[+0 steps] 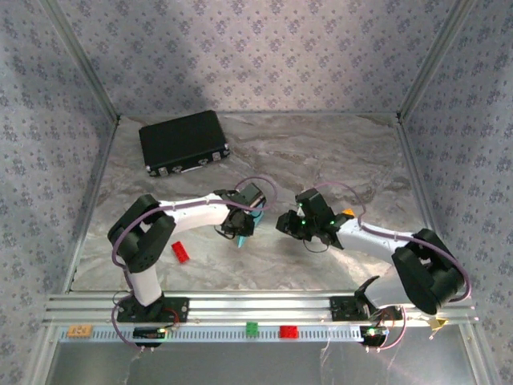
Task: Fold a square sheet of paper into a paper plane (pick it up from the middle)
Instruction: Move the paper plane to the center of the table.
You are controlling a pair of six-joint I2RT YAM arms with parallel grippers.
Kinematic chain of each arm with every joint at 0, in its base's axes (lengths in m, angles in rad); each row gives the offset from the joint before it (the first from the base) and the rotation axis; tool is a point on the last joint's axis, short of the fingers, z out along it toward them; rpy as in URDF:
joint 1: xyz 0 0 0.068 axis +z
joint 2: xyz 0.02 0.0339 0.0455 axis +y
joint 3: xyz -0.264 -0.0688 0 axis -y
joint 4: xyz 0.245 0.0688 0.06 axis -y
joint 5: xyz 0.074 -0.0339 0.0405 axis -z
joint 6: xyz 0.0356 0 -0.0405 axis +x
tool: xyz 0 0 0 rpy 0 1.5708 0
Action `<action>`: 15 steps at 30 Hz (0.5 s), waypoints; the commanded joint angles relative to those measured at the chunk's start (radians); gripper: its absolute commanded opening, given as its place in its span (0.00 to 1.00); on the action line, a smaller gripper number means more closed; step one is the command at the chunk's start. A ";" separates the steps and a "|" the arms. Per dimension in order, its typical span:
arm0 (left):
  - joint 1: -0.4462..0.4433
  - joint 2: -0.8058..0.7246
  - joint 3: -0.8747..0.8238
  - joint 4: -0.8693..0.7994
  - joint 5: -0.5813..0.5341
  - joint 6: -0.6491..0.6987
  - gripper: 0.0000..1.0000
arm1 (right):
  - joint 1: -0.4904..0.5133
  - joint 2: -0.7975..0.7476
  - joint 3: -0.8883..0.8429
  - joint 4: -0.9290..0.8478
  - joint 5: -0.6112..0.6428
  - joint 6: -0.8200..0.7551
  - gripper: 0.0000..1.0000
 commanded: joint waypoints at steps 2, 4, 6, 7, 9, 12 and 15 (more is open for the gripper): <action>-0.016 0.034 0.016 -0.044 -0.001 -0.056 0.29 | -0.010 -0.034 -0.026 -0.030 0.022 -0.015 0.26; -0.019 0.042 0.022 -0.052 0.001 -0.079 0.29 | -0.013 -0.038 -0.028 -0.033 0.018 -0.015 0.26; -0.021 0.049 0.025 -0.056 0.006 -0.106 0.30 | -0.015 -0.042 -0.030 -0.035 0.017 -0.018 0.26; -0.021 0.052 0.026 -0.055 0.009 -0.119 0.31 | -0.016 -0.044 -0.033 -0.036 0.016 -0.018 0.26; -0.026 0.058 0.032 -0.061 0.011 -0.138 0.33 | -0.018 -0.049 -0.036 -0.035 0.011 -0.020 0.26; -0.035 0.063 0.039 -0.072 0.001 -0.163 0.37 | -0.022 -0.054 -0.042 -0.033 0.005 -0.023 0.26; -0.041 0.068 0.052 -0.084 -0.009 -0.175 0.38 | -0.026 -0.058 -0.051 -0.032 -0.002 -0.027 0.26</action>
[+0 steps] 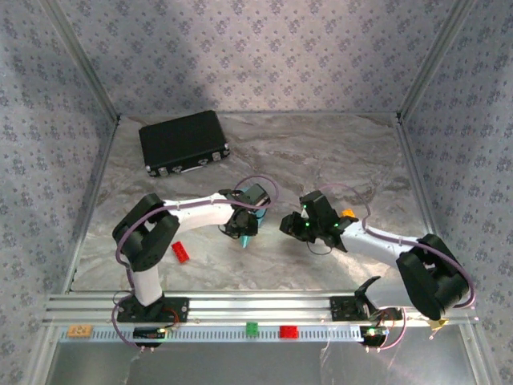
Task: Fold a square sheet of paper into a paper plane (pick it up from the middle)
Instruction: Move the paper plane to the center of the table.
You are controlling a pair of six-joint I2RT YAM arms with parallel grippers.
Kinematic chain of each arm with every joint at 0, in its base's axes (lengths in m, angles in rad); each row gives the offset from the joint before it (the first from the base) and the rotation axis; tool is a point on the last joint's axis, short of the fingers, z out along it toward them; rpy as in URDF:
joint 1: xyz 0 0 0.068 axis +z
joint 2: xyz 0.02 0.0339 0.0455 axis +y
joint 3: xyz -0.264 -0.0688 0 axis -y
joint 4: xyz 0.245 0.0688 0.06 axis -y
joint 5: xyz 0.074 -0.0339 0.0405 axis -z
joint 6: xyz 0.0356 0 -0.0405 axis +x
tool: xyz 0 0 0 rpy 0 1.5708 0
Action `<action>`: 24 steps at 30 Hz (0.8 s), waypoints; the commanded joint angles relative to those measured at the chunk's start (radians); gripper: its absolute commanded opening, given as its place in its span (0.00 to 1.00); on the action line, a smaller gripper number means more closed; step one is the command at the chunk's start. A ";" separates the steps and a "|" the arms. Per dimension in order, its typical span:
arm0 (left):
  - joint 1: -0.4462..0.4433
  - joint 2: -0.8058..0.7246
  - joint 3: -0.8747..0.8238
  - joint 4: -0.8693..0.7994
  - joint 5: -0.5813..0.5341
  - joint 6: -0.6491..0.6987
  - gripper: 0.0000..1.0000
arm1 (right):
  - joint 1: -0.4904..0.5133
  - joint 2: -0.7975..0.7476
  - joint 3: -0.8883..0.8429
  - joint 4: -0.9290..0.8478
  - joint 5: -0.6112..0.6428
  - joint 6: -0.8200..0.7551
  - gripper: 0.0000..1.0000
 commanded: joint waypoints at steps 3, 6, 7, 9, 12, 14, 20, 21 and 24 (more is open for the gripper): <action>-0.020 0.046 0.028 -0.076 -0.008 -0.050 0.38 | -0.012 -0.025 -0.025 -0.017 -0.008 -0.023 0.26; -0.026 0.050 0.041 -0.091 -0.020 -0.057 0.39 | -0.018 -0.031 -0.034 -0.011 -0.013 -0.025 0.26; -0.029 0.050 0.044 -0.091 -0.025 -0.062 0.42 | -0.020 -0.033 -0.034 -0.010 -0.016 -0.025 0.27; -0.031 0.050 0.048 -0.091 -0.026 -0.063 0.42 | -0.023 -0.032 -0.035 -0.009 -0.020 -0.027 0.27; -0.034 0.045 0.055 -0.091 -0.027 -0.064 0.42 | -0.029 -0.033 -0.037 -0.009 -0.024 -0.030 0.27; -0.034 0.038 0.061 -0.091 -0.031 -0.063 0.42 | -0.029 -0.033 -0.037 -0.009 -0.023 -0.031 0.27; -0.033 0.016 0.080 -0.131 -0.036 -0.057 0.43 | -0.033 -0.033 -0.037 -0.002 -0.022 -0.027 0.27; -0.034 0.013 0.087 -0.136 -0.036 -0.055 0.43 | -0.032 -0.034 -0.037 -0.003 -0.021 -0.027 0.27; -0.034 -0.006 0.093 -0.142 -0.040 -0.053 0.43 | -0.034 -0.032 -0.034 -0.006 -0.020 -0.027 0.27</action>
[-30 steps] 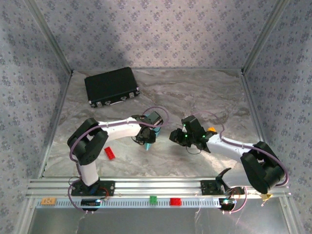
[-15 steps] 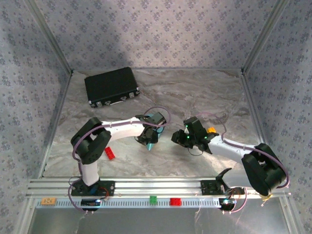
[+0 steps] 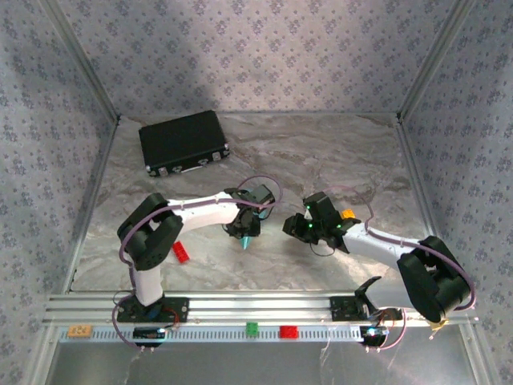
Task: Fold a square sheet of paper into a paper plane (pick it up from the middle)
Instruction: Move the paper plane to the center of the table, then reset both arms
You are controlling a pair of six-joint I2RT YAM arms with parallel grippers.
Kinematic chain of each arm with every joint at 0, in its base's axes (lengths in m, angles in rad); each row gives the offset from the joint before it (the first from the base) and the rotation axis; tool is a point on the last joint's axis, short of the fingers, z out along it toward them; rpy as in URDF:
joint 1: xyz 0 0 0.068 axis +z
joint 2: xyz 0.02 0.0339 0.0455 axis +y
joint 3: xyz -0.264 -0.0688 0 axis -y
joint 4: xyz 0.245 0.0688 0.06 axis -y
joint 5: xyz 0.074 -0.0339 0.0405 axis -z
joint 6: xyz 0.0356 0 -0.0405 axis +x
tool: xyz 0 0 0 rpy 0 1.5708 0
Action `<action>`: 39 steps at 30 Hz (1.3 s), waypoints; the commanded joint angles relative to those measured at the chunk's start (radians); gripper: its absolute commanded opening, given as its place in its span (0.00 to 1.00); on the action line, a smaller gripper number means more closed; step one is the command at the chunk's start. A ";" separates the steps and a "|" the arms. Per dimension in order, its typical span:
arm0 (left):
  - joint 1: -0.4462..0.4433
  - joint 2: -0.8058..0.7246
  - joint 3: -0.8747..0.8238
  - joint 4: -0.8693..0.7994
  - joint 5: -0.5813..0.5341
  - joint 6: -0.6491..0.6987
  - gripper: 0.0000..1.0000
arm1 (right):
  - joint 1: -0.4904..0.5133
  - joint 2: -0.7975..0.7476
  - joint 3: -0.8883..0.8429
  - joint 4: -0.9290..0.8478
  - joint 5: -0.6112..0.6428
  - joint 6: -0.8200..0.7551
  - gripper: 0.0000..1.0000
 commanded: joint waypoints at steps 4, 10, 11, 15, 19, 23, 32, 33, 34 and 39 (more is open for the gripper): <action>-0.007 -0.056 0.025 -0.049 -0.019 -0.008 0.43 | -0.007 -0.016 0.000 -0.013 -0.008 -0.019 0.27; -0.007 -0.095 0.025 -0.057 -0.031 -0.001 0.44 | -0.009 -0.010 0.011 -0.019 -0.009 -0.018 0.27; -0.007 -0.104 0.027 -0.057 -0.033 0.003 0.44 | -0.009 -0.009 0.013 -0.020 -0.008 -0.020 0.27; -0.006 -0.160 0.022 -0.052 -0.053 0.026 0.48 | -0.010 -0.009 0.023 -0.035 -0.001 -0.023 0.27; -0.001 -0.246 0.010 -0.047 -0.115 0.063 0.52 | -0.010 -0.021 0.026 -0.035 0.003 -0.026 0.27; 0.038 -0.373 -0.047 -0.013 -0.200 0.128 0.56 | -0.016 -0.099 0.050 -0.106 0.078 -0.066 0.29; 0.294 -0.704 -0.311 0.196 -0.332 0.320 0.85 | -0.084 -0.322 0.164 -0.363 0.567 -0.324 0.69; 0.327 -0.720 -0.331 0.210 -0.346 0.333 0.88 | -0.097 -0.320 0.164 -0.349 0.632 -0.373 0.69; 0.360 -0.734 -0.348 0.226 -0.366 0.357 0.90 | -0.110 -0.316 0.160 -0.317 0.697 -0.438 0.70; 0.506 -0.715 -0.409 0.319 -0.542 0.446 1.00 | -0.196 -0.210 0.071 -0.054 0.869 -0.739 0.72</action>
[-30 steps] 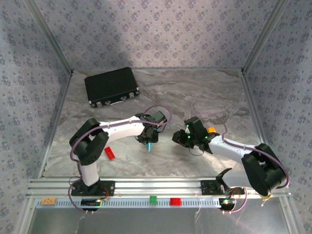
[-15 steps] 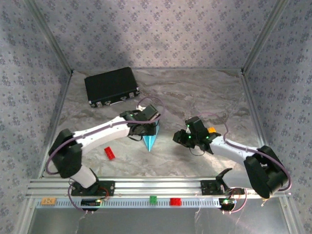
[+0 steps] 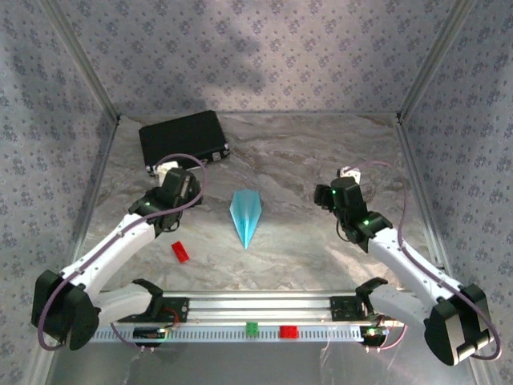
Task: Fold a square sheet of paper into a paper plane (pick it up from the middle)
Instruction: Reset both arms
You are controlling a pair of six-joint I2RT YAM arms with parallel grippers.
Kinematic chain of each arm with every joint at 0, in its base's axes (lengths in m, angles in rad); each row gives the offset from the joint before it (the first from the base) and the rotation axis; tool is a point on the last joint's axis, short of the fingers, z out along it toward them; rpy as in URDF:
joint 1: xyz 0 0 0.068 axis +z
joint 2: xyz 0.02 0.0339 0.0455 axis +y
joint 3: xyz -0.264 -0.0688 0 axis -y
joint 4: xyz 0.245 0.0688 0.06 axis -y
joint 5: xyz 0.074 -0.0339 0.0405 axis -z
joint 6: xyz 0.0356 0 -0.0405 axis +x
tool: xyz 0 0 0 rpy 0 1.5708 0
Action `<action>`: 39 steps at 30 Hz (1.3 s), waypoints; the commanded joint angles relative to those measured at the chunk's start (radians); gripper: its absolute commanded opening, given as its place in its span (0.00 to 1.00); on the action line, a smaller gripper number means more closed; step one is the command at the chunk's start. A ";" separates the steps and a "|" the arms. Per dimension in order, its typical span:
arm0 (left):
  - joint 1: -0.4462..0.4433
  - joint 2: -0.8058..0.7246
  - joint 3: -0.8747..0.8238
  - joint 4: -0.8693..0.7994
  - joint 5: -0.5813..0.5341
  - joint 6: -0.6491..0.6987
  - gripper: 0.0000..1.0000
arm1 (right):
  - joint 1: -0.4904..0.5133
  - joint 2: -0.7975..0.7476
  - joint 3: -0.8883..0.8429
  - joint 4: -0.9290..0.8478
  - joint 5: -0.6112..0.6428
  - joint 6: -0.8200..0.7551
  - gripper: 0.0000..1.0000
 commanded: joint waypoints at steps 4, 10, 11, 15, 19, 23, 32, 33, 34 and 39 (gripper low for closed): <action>0.195 0.056 -0.062 0.237 -0.103 0.124 1.00 | -0.153 0.211 -0.037 0.224 0.207 -0.327 0.75; 0.269 0.129 -0.162 0.487 -0.134 0.268 1.00 | -0.263 0.295 -0.129 0.507 0.019 -0.385 0.76; 0.284 0.146 -0.171 0.515 -0.125 0.275 1.00 | -0.279 0.297 -0.158 0.569 -0.026 -0.388 0.77; 0.311 0.219 -0.231 0.702 -0.043 0.327 1.00 | -0.341 0.309 -0.210 0.731 -0.194 -0.454 0.77; 0.323 0.288 -0.303 0.943 0.043 0.397 1.00 | -0.396 0.330 -0.249 0.852 -0.310 -0.480 0.77; 0.364 0.296 -0.297 0.951 0.146 0.435 1.00 | -0.430 0.402 -0.310 1.031 -0.374 -0.480 0.77; 0.484 0.438 -0.445 1.411 0.371 0.456 1.00 | -0.434 0.501 -0.230 0.967 -0.271 -0.434 0.96; 0.484 0.411 -0.425 1.317 0.385 0.454 1.00 | -0.453 0.500 -0.227 0.960 -0.292 -0.419 0.99; 0.487 0.406 -0.409 1.283 0.389 0.450 1.00 | -0.457 0.501 -0.231 0.971 -0.294 -0.417 0.99; 0.487 0.420 -0.384 1.260 0.468 0.485 1.00 | -0.450 0.500 -0.226 0.965 -0.284 -0.420 0.99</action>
